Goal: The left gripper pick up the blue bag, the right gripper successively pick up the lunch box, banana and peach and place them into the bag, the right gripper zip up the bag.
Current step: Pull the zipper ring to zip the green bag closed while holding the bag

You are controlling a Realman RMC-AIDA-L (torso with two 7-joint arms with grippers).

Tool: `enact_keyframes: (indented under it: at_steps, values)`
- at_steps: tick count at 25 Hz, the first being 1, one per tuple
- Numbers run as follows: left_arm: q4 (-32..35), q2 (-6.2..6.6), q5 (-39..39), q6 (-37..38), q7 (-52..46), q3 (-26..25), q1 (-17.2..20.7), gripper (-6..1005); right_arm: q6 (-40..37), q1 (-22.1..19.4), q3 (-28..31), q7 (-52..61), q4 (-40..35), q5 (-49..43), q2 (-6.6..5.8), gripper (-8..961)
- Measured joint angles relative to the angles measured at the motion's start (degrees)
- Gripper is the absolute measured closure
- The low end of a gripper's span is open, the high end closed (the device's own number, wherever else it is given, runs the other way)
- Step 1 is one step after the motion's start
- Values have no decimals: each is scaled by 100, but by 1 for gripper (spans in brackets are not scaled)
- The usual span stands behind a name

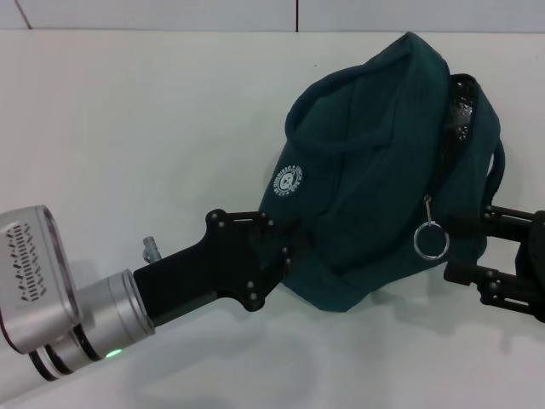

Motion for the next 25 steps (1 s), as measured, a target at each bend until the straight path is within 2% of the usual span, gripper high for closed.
enact_keyframes:
  at_steps: [11, 14, 15, 20, 25]
  values:
    - [-16, 0, 9, 40, -11, 26, -31, 837, 346, 79, -55, 254, -30, -121, -12, 357]
    - [-16, 0, 5, 40, -11, 16, -37, 838, 454, 155, -73, 390, -59, -311, 4, 357]
    - [-16, 0, 4, 40, -12, 10, -40, 838, 494, 252, -76, 494, -112, -568, 43, 357]
    - [-16, 0, -4, 40, -12, -7, -40, 838, 390, 322, -132, 522, -220, -703, 73, 358]
    - [-16, 0, -7, 34, -12, -10, -40, 838, 109, 319, -97, 524, -236, -707, 31, 359]
